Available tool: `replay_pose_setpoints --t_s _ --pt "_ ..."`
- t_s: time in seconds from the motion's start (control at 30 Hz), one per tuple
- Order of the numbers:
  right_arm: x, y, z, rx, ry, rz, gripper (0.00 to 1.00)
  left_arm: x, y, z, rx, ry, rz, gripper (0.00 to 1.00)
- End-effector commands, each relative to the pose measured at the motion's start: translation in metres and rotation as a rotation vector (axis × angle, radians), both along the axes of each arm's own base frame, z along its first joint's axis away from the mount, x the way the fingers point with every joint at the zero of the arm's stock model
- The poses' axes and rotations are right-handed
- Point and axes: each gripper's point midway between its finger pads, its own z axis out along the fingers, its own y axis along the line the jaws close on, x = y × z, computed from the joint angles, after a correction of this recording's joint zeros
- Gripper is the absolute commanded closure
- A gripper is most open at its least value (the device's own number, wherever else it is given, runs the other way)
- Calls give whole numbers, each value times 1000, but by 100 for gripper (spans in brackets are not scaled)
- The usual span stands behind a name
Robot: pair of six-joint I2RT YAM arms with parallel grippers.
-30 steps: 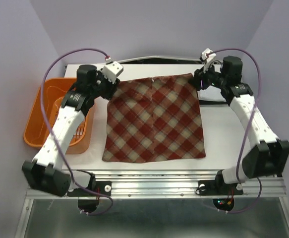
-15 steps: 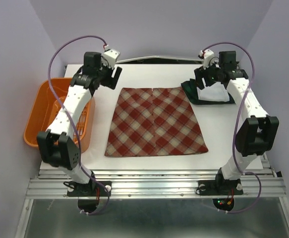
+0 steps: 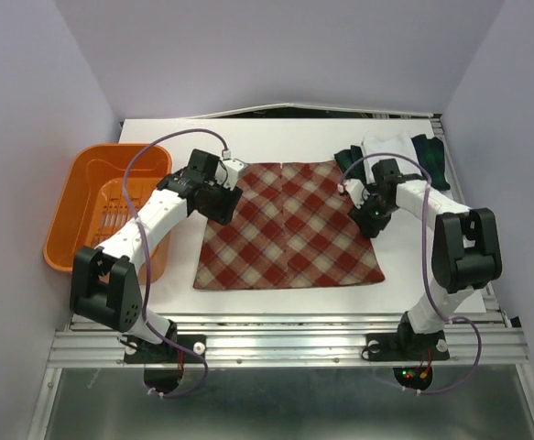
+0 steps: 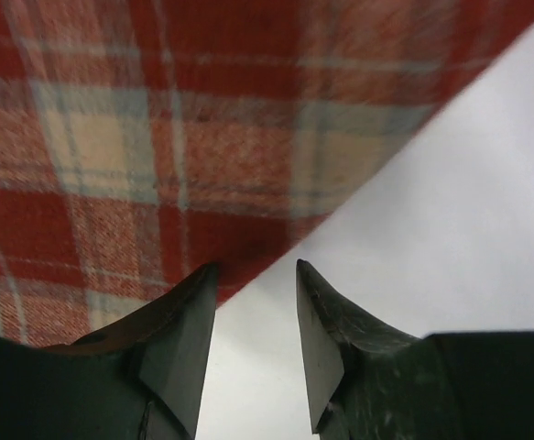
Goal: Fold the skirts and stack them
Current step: Flatten the skirt out
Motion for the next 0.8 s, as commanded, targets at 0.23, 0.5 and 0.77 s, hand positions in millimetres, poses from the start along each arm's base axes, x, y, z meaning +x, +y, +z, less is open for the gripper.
replay_pose_setpoints --t_s 0.23,0.5,0.77 --pt "-97 26 -61 -210 174 229 58 0 1 -32 56 147 17 43" --pt "-217 96 -38 -107 394 568 66 15 4 -70 101 254 50 43" --pt "-137 172 88 220 182 510 65 56 16 -93 154 294 85 43"
